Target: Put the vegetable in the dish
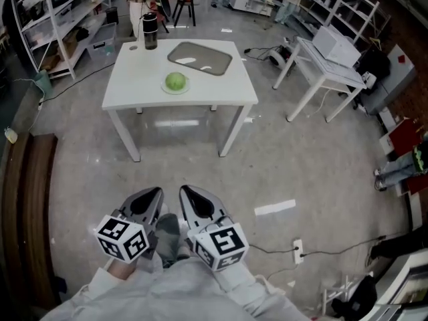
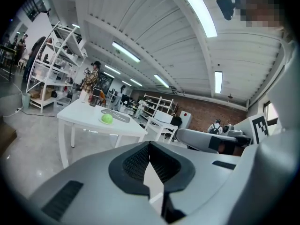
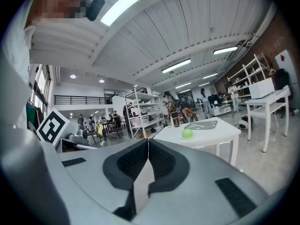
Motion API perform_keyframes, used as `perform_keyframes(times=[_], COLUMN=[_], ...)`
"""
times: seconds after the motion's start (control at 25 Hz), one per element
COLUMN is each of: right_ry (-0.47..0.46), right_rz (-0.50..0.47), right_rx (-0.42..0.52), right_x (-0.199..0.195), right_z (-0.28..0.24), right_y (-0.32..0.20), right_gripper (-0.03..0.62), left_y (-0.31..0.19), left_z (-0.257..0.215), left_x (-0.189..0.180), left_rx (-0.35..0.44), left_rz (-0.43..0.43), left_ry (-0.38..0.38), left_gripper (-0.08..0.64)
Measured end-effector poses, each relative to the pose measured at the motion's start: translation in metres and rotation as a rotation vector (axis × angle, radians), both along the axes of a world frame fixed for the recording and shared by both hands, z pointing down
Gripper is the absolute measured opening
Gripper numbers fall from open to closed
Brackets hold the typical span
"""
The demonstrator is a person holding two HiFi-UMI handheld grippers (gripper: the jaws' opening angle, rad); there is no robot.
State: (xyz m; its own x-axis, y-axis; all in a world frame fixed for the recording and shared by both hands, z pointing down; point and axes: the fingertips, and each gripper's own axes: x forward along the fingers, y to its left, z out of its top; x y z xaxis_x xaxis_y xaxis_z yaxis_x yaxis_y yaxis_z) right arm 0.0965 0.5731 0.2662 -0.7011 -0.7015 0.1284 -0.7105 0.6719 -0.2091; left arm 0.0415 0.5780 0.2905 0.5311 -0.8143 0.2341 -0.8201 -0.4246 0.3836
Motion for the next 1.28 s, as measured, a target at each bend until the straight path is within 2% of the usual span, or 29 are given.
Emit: perform_keyframes(times=[0.16,0.48,0.76,1.04,1.28], right_ry=[-0.02,-0.033,-0.017,-0.02,0.009], right_rz=[0.047,0.082,0.105,0.142,0.164], right_rx=[0.007,0.029,0.049,0.031,-0.025], right_x=[-0.01,-0.058,-0.088,-0.113,-0.115], right_z=[-0.005,-0.024,-0.03,-0.023,-0.011], right_y=[-0.046,-0.157,-0.22,-0.265,-0.278], right_gripper=[0.014,0.014,0.014,0.014,0.014], left_y=[-0.047,-0.153,-0.223,-0.265,-0.28], left_z=[-0.004,-0.021,-0.029,-0.017,-0.005], left_x=[-0.016,-0.06,-0.084,-0.101,-0.111], left_rx=[0.02,0.043,0.064,0.041,-0.009], left_rz=[0.02,0.067,0.123,0.178,0.172], left_ry=[-0.012,-0.017,-0.021,-0.032,-0.007], left_gripper=[0.008,0.008,0.008,0.008,0.008])
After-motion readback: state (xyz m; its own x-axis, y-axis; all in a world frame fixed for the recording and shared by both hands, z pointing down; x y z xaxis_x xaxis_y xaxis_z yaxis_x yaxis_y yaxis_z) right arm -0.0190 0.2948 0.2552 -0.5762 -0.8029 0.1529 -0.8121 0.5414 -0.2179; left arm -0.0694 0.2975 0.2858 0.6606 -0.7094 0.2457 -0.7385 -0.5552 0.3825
